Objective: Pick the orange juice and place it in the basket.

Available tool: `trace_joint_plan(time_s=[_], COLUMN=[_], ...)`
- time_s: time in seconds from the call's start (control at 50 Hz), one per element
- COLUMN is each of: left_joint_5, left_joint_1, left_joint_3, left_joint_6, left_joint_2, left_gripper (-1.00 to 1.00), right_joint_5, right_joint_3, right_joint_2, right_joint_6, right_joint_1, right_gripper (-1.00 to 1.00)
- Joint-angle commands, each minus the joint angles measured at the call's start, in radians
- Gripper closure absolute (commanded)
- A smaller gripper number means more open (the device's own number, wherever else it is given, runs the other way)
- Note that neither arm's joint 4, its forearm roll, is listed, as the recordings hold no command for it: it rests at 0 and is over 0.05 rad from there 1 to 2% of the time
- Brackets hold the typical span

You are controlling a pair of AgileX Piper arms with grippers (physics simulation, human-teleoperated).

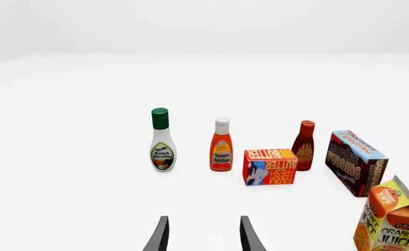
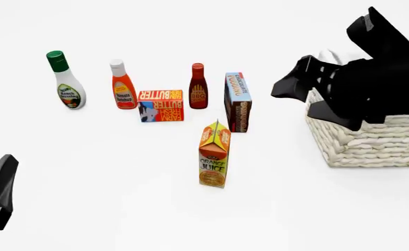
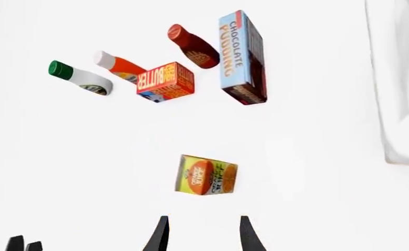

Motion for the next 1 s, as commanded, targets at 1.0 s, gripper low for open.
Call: trace_joint_plan(time_s=[1.0], left_joint_5=[0.000], left_joint_1=[0.000], left_joint_3=[0.000], left_joint_6=[0.000], left_joint_2=[0.000], left_gripper=[-1.00], right_joint_5=[0.271], right_joint_3=[-0.348], right_joint_2=[0.264], right_joint_6=[0.149], right_joint_1=[0.141], right_gripper=[-1.00])
